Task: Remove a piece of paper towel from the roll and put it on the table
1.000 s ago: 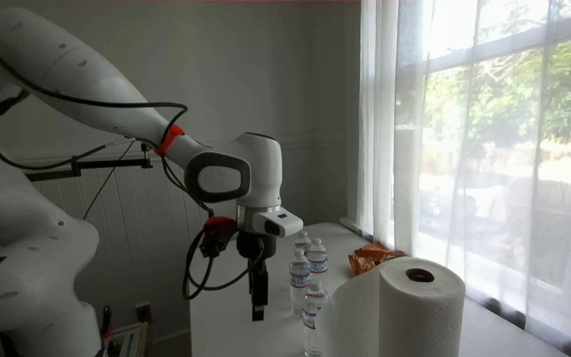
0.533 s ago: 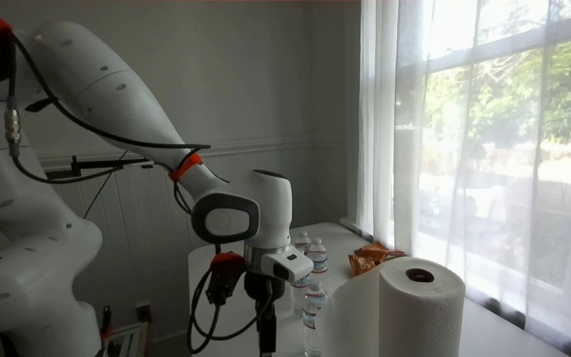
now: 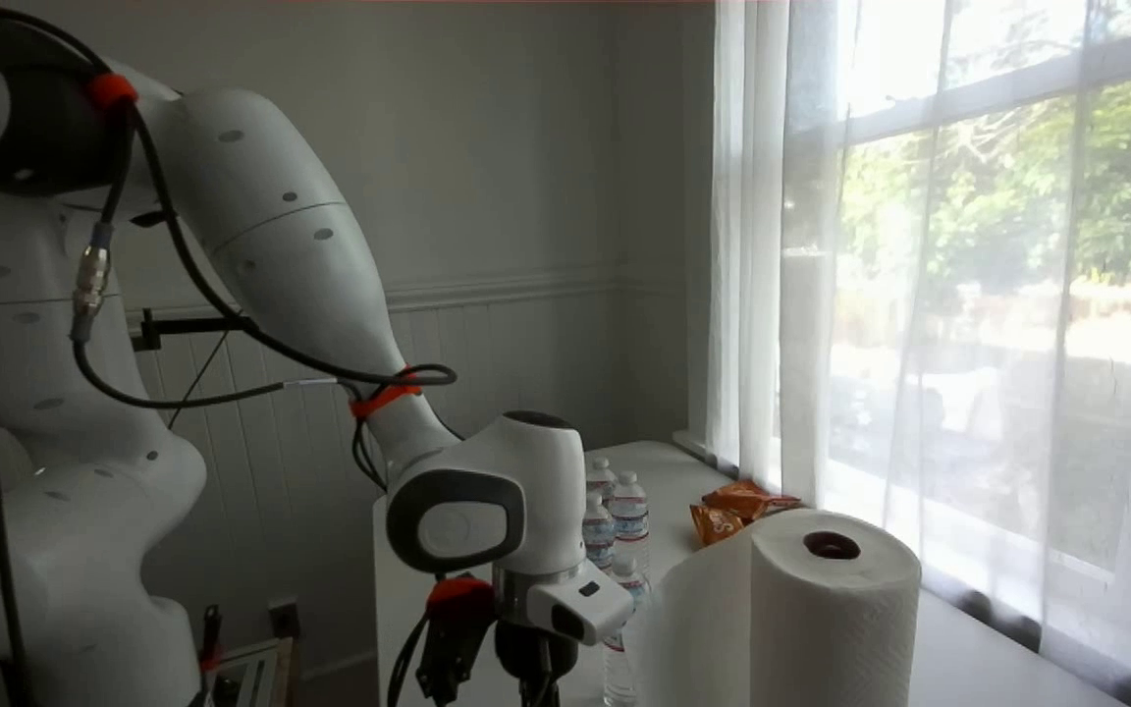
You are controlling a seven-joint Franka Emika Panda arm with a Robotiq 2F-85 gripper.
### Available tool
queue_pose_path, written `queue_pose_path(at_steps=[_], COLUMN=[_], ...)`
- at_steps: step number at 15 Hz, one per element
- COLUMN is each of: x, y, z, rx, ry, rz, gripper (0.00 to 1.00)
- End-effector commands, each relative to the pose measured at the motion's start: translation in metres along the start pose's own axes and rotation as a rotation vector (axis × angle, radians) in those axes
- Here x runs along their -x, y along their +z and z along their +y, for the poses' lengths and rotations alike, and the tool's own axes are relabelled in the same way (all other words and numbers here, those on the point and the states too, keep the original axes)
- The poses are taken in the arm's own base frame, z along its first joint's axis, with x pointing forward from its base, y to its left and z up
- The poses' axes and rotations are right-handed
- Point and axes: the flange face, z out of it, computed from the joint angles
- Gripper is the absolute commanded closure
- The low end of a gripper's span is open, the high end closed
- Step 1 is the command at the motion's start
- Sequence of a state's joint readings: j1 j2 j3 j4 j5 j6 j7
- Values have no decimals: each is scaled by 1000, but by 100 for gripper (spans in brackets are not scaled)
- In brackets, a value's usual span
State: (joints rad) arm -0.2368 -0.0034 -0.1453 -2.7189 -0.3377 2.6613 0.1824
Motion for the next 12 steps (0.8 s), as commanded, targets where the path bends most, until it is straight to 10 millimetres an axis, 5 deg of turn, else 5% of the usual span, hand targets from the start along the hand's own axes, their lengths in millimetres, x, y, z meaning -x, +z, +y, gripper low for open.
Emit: queue_pose_path(at_steps=[1,12], x=[0,-9], y=[6,39], z=[1,10], rx=[2,9], ry=[7,120], rz=[-7,3], gripper=[0,0])
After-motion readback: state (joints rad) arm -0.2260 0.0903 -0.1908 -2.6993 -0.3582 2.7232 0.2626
